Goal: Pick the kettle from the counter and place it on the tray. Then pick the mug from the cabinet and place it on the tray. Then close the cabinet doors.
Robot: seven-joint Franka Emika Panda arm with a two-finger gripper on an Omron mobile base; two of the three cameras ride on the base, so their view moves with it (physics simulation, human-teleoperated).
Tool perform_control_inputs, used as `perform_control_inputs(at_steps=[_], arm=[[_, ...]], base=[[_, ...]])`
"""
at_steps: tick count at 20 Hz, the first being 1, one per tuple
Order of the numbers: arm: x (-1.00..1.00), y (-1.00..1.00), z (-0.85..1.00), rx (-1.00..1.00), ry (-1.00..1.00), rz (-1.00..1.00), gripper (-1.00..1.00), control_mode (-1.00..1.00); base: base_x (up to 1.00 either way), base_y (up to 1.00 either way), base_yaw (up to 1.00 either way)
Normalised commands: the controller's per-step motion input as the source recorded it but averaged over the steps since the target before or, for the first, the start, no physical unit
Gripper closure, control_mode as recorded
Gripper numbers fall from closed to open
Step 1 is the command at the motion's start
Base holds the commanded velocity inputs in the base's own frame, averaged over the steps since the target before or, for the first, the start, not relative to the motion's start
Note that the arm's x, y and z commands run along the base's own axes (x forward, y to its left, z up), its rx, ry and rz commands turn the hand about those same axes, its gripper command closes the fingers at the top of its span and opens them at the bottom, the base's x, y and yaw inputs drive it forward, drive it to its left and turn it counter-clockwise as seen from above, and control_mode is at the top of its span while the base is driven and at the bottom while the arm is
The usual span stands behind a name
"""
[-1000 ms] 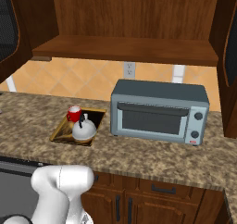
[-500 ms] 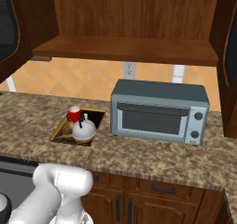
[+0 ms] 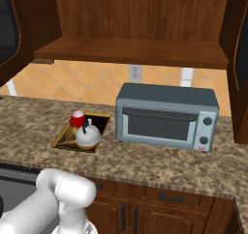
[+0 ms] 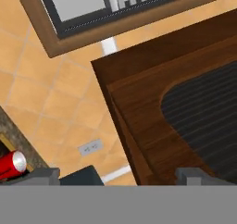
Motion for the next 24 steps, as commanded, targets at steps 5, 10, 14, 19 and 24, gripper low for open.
perform_control_inputs(at_steps=[5, 10, 14, 19, 24], arm=[[-0.02, -0.35, 0.47, -0.04, 0.00, -0.09, -1.00, -1.00], [0.00, -0.47, 0.46, -0.02, 0.00, -0.09, -1.00, -1.00], [0.00, -0.47, 0.30, -0.01, 0.00, -0.07, -1.00, -1.00], [0.00, -0.63, 0.30, 0.00, 0.00, -0.03, -1.00, -1.00], [0.00, -0.70, 0.34, 0.00, 0.00, 0.00, -1.00, -1.00]], base=[[0.00, 0.00, 0.00], [0.00, 0.00, 0.00], [0.00, 0.00, 0.00], [0.00, 0.00, 0.00], [0.00, 0.00, 0.00]])
